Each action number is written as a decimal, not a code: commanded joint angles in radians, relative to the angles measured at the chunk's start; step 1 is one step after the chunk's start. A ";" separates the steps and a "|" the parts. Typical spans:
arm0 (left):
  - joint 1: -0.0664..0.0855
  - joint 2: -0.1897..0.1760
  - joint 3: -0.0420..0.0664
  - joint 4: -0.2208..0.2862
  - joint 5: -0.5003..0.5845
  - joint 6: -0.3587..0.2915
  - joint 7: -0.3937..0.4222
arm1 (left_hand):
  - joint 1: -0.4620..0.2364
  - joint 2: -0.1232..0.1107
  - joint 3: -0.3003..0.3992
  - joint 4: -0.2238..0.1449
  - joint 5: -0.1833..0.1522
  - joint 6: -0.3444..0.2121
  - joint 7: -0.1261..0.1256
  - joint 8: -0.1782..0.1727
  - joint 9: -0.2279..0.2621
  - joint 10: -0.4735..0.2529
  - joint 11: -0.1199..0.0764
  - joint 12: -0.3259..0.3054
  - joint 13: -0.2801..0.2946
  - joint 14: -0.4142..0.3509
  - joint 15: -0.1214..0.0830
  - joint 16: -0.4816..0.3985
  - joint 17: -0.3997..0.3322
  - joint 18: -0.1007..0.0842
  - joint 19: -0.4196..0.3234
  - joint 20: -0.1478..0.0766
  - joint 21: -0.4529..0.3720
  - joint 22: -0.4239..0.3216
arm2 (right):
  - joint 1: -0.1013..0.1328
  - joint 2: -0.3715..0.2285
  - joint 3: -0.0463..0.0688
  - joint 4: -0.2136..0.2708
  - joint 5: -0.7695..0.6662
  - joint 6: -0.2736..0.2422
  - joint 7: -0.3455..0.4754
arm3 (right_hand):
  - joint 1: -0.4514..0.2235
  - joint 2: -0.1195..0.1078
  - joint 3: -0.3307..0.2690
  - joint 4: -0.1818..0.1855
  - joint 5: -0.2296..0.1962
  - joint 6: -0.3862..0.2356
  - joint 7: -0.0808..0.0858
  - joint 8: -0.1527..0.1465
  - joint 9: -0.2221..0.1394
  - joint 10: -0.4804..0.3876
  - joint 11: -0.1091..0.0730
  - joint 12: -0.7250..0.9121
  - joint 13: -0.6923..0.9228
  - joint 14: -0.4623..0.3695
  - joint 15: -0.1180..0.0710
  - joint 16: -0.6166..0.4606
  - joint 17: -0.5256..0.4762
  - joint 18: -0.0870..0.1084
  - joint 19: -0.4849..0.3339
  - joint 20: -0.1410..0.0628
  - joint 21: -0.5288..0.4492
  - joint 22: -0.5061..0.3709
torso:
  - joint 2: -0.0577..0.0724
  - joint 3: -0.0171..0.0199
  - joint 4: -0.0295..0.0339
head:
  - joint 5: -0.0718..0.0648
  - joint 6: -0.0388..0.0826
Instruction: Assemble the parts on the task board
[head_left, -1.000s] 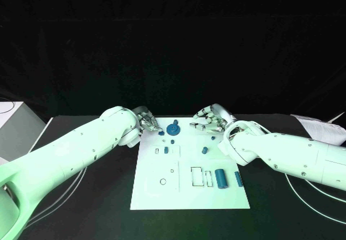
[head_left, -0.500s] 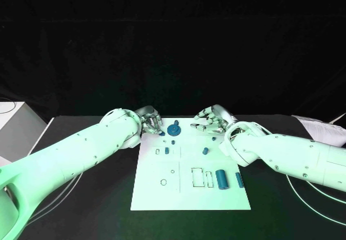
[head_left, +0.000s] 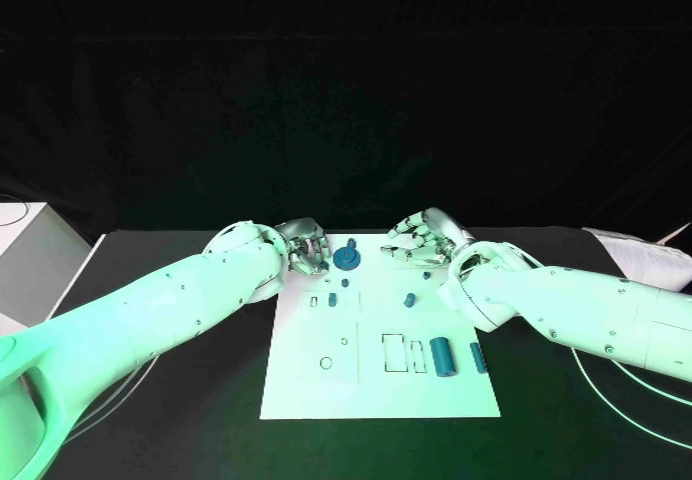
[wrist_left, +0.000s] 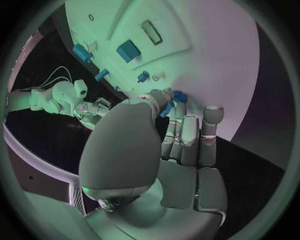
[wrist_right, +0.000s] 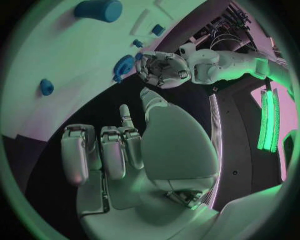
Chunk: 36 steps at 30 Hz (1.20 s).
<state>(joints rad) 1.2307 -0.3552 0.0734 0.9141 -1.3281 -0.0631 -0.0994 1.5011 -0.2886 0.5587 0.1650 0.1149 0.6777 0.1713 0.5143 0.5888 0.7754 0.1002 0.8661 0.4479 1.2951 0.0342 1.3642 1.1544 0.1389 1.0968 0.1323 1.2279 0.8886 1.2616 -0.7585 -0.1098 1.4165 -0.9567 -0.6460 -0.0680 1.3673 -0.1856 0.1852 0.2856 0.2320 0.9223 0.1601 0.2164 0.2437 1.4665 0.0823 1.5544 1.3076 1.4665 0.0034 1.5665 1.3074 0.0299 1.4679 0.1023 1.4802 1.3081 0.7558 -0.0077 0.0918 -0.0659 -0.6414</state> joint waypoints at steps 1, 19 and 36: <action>-0.001 0.006 -0.002 -0.004 -0.025 -0.001 0.026 | -0.007 0.001 -0.001 -0.005 -0.003 0.012 -0.001 -0.004 -0.005 -0.002 0.002 -0.004 -0.003 -0.004 0.002 0.002 0.000 0.008 -0.002 0.001 -0.002 0.003 | 0.000 0.000 0.000 0.002 -0.012 0.005 0.010 | -0.004 0.001 0.007 -0.001 0.005 -0.006 -0.001 0.005 0.001 0.085 -0.005 -0.003 0.247 0.104 -0.002 0.004 0.263 -0.004 0.064 -0.001 -0.003 0.181 | 0.000 0.0002 0.0011 | -0.001 -0.002; -0.002 0.010 -0.006 -0.011 -0.027 0.019 -0.033 | -0.008 0.006 0.016 -0.020 -0.005 0.037 -0.002 -0.023 -0.047 0.023 0.000 0.019 -0.012 0.018 0.002 0.030 0.021 0.003 0.018 0.002 0.017 0.032 | 0.000 -0.002 0.000 0.003 -0.012 0.005 0.009 | -0.003 0.001 0.009 -0.001 0.008 -0.006 -0.001 0.006 0.002 0.086 -0.006 -0.002 0.248 0.104 -0.002 0.004 0.263 -0.004 0.065 -0.001 -0.002 0.182 | -0.002 -0.0002 0.0016 | -0.004 -0.006; -0.002 0.016 -0.006 -0.023 -0.029 0.056 -0.067 | -0.008 0.011 0.028 -0.029 -0.006 0.044 -0.001 -0.039 -0.077 0.026 0.000 0.042 -0.009 0.025 0.001 0.044 0.028 0.002 0.019 0.001 0.023 0.039 | 0.000 -0.001 0.000 0.004 -0.012 0.005 0.009 | -0.003 0.001 0.009 -0.001 0.008 -0.006 -0.001 0.006 0.002 0.086 -0.006 -0.002 0.248 0.104 -0.002 0.004 0.263 -0.004 0.065 -0.001 -0.002 0.182 | -0.001 -0.0005 0.0012 | -0.004 -0.007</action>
<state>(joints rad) 1.2318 -0.3418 0.0690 0.8936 -1.3503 -0.0386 -0.1507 1.4971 -0.2846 0.5824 0.1390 0.1149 0.7188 0.1694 0.4811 0.5145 0.7957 0.1018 0.9029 0.4391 1.3150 0.0359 1.4049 1.1849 0.1386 1.1098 0.1341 1.2479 0.9284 1.2618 -0.7602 -0.1098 1.4189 -0.9586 -0.6460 -0.0682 1.3673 -0.1857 0.1880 0.2828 0.2361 0.9223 0.1601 0.2163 0.2443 1.4665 0.0823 1.5544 1.3073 1.4665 0.0034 1.5665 1.3074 0.0300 1.4679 0.1023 1.4802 1.3076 0.7537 -0.0081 0.0931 -0.0704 -0.6482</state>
